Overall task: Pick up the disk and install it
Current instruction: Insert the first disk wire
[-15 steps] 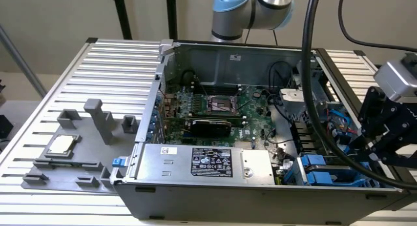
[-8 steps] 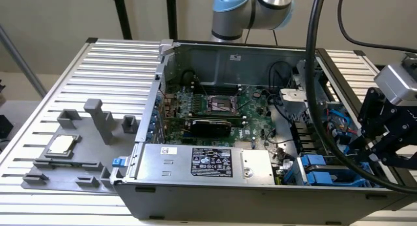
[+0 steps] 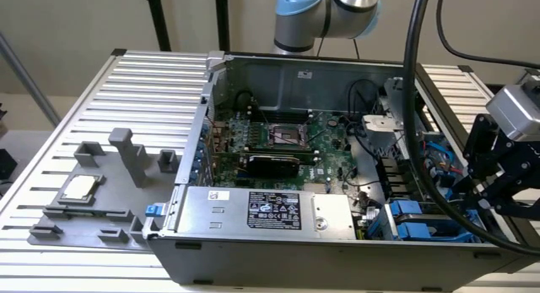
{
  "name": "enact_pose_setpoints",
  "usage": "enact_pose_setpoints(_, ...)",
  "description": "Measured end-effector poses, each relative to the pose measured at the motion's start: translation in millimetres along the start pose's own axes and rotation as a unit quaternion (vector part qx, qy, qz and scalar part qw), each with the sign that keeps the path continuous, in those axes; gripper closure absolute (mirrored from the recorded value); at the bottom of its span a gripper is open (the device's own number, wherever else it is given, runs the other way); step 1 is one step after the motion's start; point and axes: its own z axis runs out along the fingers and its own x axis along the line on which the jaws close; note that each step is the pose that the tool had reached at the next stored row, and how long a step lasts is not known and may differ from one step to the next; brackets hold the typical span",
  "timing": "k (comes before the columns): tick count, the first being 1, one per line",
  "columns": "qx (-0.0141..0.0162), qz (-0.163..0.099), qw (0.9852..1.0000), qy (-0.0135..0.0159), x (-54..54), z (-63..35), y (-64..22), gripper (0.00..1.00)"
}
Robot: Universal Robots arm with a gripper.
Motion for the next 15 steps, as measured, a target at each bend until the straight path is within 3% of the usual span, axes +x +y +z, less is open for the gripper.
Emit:
enact_pose_setpoints(4, 0.0014, -0.007, 1.0000, -0.0013, 0.2, 1.2, -0.7, 0.00)
enact_pose_setpoints(11, 0.0066, -0.019, 0.9998, -0.0051, 0.3, 2.3, -1.9, 0.00)
enact_pose_setpoints(12, 0.0074, -0.020, 0.9998, -0.0055, 0.4, 2.4, -2.0, 1.00)
enact_pose_setpoints(15, 0.0094, -0.024, 0.9997, -0.0069, 0.4, 2.5, -2.2, 1.00)
